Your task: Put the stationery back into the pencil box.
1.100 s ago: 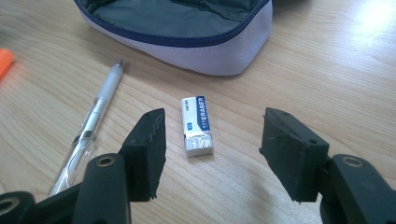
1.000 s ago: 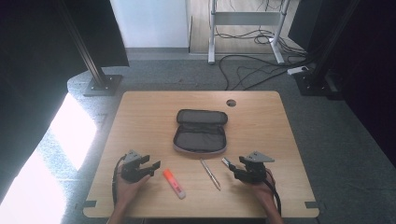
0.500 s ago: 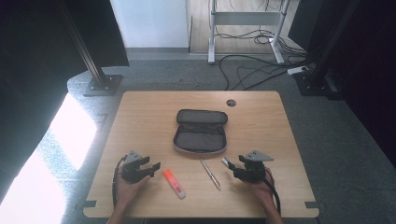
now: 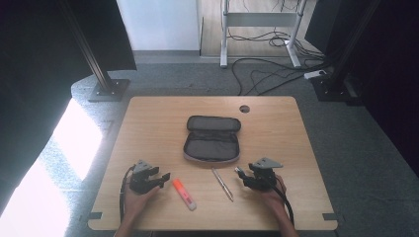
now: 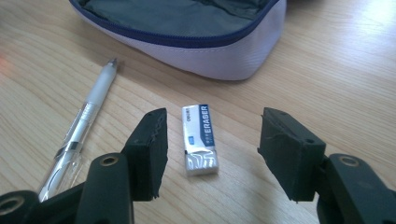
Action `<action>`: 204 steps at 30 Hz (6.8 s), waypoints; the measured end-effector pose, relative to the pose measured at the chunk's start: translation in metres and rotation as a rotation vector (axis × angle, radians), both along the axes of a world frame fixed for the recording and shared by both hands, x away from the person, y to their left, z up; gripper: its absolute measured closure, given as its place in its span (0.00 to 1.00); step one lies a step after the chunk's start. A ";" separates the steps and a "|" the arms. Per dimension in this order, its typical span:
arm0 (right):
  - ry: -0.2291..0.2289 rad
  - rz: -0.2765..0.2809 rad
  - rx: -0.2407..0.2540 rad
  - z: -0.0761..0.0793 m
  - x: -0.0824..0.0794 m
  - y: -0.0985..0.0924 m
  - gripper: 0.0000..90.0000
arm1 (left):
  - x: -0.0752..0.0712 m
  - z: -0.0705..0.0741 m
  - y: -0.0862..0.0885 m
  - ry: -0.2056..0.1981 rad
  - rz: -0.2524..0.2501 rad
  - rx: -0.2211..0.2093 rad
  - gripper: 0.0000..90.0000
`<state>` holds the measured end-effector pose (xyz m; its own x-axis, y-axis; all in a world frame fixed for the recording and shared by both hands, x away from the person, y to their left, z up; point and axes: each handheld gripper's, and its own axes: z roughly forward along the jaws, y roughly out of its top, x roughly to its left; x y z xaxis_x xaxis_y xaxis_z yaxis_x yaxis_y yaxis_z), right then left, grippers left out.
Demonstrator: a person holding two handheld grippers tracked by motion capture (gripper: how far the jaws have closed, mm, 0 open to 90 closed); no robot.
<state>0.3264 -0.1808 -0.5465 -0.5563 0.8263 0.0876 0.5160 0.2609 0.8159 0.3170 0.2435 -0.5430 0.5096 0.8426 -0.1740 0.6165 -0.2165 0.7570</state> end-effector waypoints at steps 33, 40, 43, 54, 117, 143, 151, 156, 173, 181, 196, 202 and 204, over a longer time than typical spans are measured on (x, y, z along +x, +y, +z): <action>0.037 -0.017 -0.067 -0.006 0.007 0.018 0.80 | 0.000 -0.001 0.000 0.004 -0.006 0.000 0.44; 0.018 -0.048 -0.003 -0.001 0.006 0.012 0.81 | 0.001 -0.001 0.001 0.005 -0.005 -0.002 0.44; 0.008 -0.049 0.015 0.003 0.005 0.010 0.81 | 0.001 -0.001 0.001 0.007 -0.005 -0.002 0.44; -0.019 -0.056 0.067 0.016 0.000 0.003 0.81 | -0.001 0.002 0.000 0.008 -0.009 -0.037 0.44; -0.144 -0.024 0.124 0.058 0.026 0.032 0.81 | -0.001 0.000 0.005 0.022 0.003 -0.013 0.43; -0.090 -0.036 0.096 0.042 0.058 0.042 0.81 | 0.000 -0.001 0.004 0.029 -0.005 -0.001 0.42; -0.075 -0.047 0.083 0.040 0.067 0.044 0.81 | 0.000 -0.001 0.005 0.031 -0.004 -0.006 0.42; -0.059 -0.059 0.074 0.036 0.073 0.044 0.80 | 0.000 -0.001 0.005 0.035 -0.006 -0.005 0.42; -0.021 -0.065 0.042 0.030 0.090 0.054 0.80 | 0.001 -0.002 0.004 0.042 -0.014 -0.004 0.42; -0.005 -0.069 0.017 0.023 0.092 0.056 0.80 | 0.000 -0.002 0.004 0.039 -0.018 -0.003 0.42; -0.011 -0.061 -0.081 0.013 0.092 0.065 0.79 | 0.001 -0.003 0.003 0.046 -0.022 0.001 0.42; -0.014 -0.060 -0.098 0.013 0.091 0.067 0.71 | 0.001 -0.003 0.003 0.041 -0.020 0.002 0.42; -0.020 -0.058 -0.103 0.013 0.091 0.067 0.68 | 0.001 -0.003 0.004 0.038 -0.019 0.000 0.42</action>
<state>0.4175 -0.1136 -0.5333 -0.5079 0.8613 -0.0096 0.5168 0.3137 0.7965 0.3176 0.2471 -0.5457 0.5184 0.8330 -0.1934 0.6404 -0.2282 0.7334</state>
